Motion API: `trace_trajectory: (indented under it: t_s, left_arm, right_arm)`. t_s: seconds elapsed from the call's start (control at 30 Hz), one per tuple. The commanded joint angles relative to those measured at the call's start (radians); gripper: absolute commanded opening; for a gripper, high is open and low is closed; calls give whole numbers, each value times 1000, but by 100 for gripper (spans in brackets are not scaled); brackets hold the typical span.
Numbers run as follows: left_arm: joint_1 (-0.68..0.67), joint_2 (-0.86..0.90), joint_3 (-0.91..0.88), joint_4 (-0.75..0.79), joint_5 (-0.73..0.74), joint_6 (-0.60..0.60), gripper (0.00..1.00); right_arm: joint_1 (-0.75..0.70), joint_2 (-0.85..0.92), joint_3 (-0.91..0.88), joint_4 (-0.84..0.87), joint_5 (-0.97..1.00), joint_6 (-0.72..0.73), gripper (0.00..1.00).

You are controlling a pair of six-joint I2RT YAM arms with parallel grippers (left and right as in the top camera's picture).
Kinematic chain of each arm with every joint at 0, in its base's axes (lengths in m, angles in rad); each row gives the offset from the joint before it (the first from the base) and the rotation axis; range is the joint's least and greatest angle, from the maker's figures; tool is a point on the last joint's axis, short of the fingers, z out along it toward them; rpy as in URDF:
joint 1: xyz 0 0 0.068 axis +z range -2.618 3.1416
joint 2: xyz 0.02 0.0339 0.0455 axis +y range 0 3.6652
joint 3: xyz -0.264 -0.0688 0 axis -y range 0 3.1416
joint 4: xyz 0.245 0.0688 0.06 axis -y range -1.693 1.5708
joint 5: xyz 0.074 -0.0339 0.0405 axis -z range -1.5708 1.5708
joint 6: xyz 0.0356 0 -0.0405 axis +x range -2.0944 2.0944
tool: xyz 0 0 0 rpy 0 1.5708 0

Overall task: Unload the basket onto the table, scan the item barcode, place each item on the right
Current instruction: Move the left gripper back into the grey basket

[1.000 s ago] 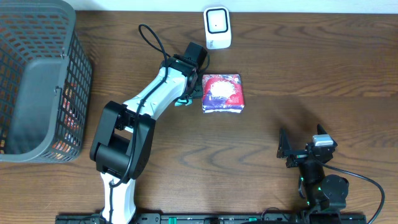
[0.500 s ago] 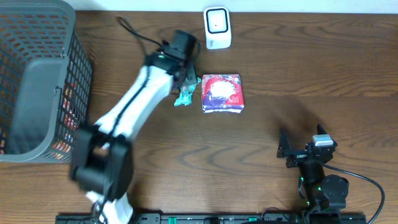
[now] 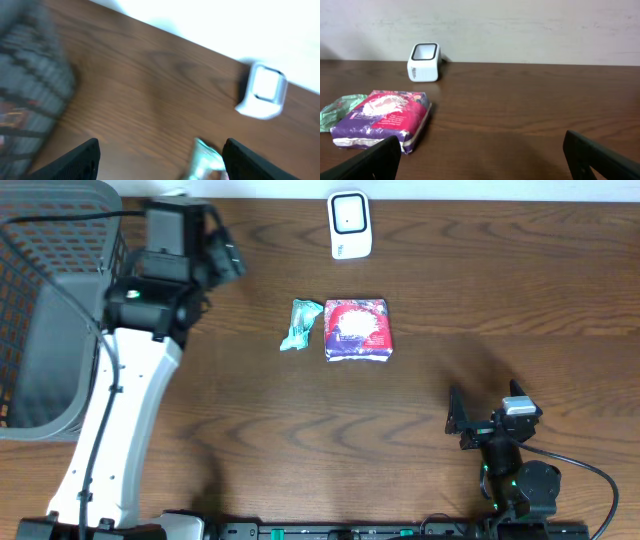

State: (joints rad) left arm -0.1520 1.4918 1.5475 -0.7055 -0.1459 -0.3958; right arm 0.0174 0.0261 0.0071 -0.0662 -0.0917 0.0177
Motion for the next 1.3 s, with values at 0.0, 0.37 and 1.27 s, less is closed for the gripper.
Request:
trace_trajectory:
  t_s: [0.0,0.37,1.27]
  left_arm:
    - [75,-14,11,-3,-77,26,79]
    - [307,-17,11,-8,-75,25,79]
    - [638,55,-85,-121,-157,-114,88]
  right_arm:
    - [-3,-1,-1,-3,4,11,99]
    - [-3,-1,-1,-3,4,11,99]
    - [-3,-1,-1,-3,4,11,99]
